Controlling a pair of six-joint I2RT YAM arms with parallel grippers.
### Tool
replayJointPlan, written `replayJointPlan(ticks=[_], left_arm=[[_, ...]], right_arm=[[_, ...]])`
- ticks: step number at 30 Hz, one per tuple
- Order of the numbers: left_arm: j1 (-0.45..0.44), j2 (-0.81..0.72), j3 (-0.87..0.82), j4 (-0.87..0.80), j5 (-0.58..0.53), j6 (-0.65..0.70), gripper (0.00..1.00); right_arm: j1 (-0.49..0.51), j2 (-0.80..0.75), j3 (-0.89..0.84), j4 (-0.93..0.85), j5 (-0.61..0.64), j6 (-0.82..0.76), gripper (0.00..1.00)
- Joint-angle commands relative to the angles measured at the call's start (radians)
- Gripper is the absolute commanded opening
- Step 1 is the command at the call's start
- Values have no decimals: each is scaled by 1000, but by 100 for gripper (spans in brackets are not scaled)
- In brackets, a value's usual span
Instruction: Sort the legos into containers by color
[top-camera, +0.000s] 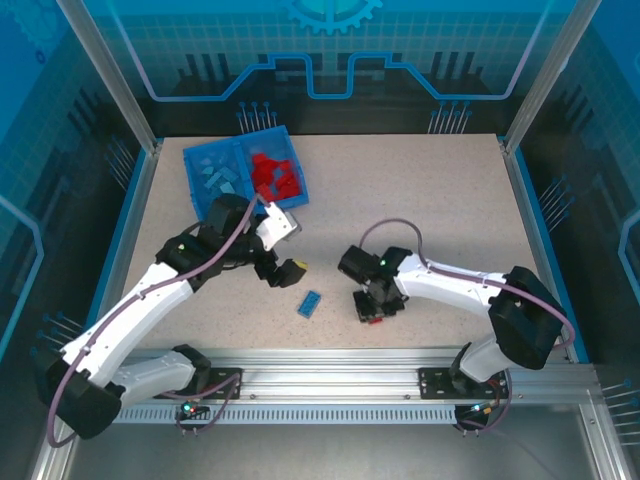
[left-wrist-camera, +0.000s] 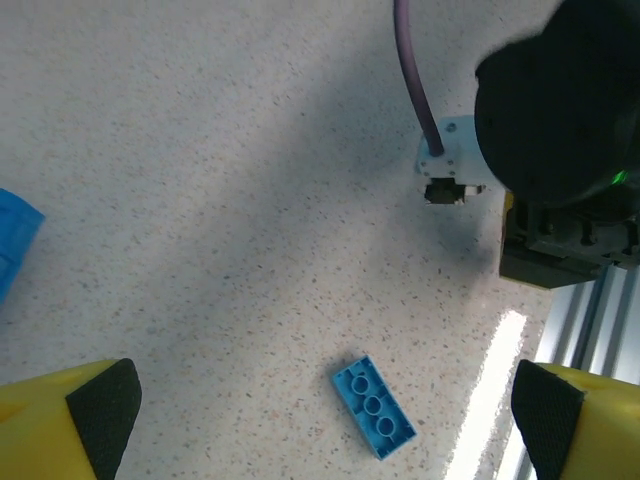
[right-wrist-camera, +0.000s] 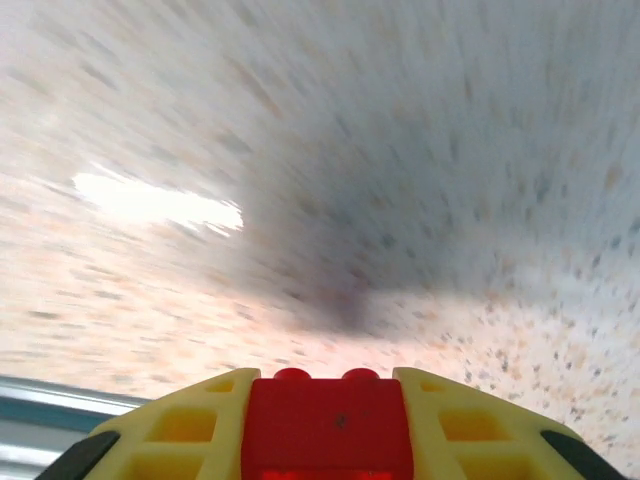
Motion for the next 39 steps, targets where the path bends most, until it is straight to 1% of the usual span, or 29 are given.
replayJointPlan(ticks=[1, 4, 6, 8, 11, 13, 15, 17, 18, 21, 22, 24, 27, 29, 31, 34, 35, 37, 38, 39], left_arm=[[-1, -85, -24, 90, -51, -23, 99], [0, -145, -43, 86, -71, -26, 99], [0, -176, -49, 46, -84, -19, 99], [0, -210, -55, -2, -103, -19, 99], [0, -283, -88, -36, -187, -57, 99], [2, -339, -123, -33, -242, -114, 99], [4, -374, -139, -42, -266, -168, 99], [5, -397, -153, -48, -311, -250, 99], [5, -409, -164, -48, -353, -313, 99], [5, -446, -208, -55, -446, -451, 99], [4, -457, -218, -60, -450, -475, 99], [4, -467, -224, -67, -437, -503, 99], [4, -459, -218, -76, -405, -504, 99], [5, -447, -213, -85, -386, -490, 99], [5, -430, -203, -96, -375, -475, 99], [4, -417, -200, -103, -364, -469, 99], [4, -416, -202, -101, -363, -472, 99], [5, -415, -211, -93, -361, -478, 99], [3, -415, -212, -92, -360, -480, 99], [5, -414, -211, -92, -360, -480, 99]], right_arm=[[-39, 46, 174, -3, 29, -158, 15], [-79, 145, 349, 37, 5, -238, 15], [-96, 240, 485, 40, -4, -277, 15], [-114, 343, 631, 41, -43, -295, 15], [-129, 501, 855, 47, -79, -299, 16], [-135, 614, 1019, 36, -82, -284, 16], [-142, 738, 1198, 1, -68, -267, 16], [-155, 876, 1384, -51, -58, -233, 16], [-164, 944, 1476, -71, -58, -207, 16], [-186, 1096, 1666, -59, -73, -145, 16], [-191, 1129, 1698, -30, -75, -123, 16], [-201, 1161, 1704, 61, -86, -90, 16], [-208, 1197, 1702, 195, -106, -59, 16], [-209, 1227, 1738, 225, -99, -44, 17], [-212, 1247, 1767, 236, -92, -20, 21], [-214, 1248, 1761, 258, -91, 5, 26], [-214, 1250, 1758, 267, -94, 8, 29], [-214, 1253, 1758, 277, -105, 12, 49], [-214, 1252, 1759, 273, -107, 16, 55], [-214, 1248, 1765, 265, -109, 20, 58]])
